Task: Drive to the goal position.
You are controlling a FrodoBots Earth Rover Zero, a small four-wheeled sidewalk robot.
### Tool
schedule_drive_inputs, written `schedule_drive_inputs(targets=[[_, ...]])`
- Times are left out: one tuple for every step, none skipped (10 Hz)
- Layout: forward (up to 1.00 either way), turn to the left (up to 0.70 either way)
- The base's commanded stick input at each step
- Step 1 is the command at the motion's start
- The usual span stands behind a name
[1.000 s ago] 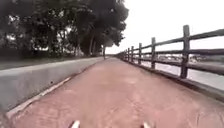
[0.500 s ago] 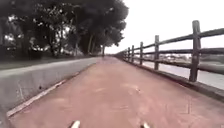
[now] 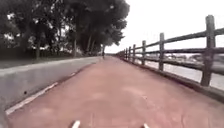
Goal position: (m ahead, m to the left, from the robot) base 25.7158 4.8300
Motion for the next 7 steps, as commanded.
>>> schedule_drive_inputs(targets=[[0.70,0.00],[0.70,0.00],[0.70,0.00],[0.70,0.00],[0.70,0.00],[0.70,0.00],[0.70,0.00]])
